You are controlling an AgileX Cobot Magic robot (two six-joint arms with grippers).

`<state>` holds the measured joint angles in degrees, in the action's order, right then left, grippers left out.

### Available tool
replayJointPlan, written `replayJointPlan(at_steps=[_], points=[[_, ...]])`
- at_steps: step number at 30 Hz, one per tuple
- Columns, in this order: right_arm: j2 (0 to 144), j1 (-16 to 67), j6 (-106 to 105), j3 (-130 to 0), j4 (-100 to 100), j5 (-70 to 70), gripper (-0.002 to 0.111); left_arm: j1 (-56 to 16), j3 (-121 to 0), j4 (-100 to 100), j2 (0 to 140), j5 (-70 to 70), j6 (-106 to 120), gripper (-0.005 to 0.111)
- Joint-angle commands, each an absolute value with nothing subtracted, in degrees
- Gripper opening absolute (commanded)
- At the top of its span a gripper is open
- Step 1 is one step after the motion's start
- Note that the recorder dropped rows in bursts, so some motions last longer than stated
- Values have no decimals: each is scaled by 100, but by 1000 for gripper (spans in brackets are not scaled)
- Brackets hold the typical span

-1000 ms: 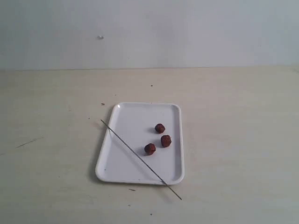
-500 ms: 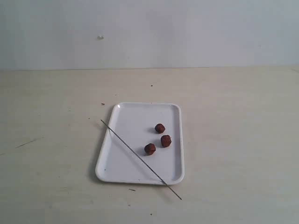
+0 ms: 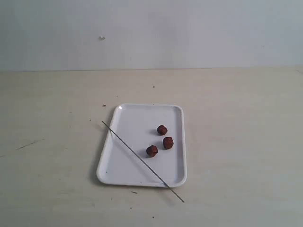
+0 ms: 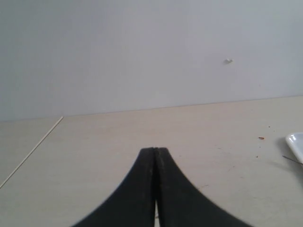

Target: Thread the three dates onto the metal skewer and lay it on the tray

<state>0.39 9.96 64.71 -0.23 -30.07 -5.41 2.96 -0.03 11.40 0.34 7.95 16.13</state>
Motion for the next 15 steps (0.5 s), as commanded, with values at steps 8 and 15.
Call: replayJointPlan(at_steps=[8, 15], points=[[14, 1001, 6471, 0, -2666, -1624, 0, 271, 0, 1126, 0, 742, 1631, 0], [14, 1001, 6689, 0, 322, -3636, 0, 271, 0, 1126, 0, 742, 1631, 0]])
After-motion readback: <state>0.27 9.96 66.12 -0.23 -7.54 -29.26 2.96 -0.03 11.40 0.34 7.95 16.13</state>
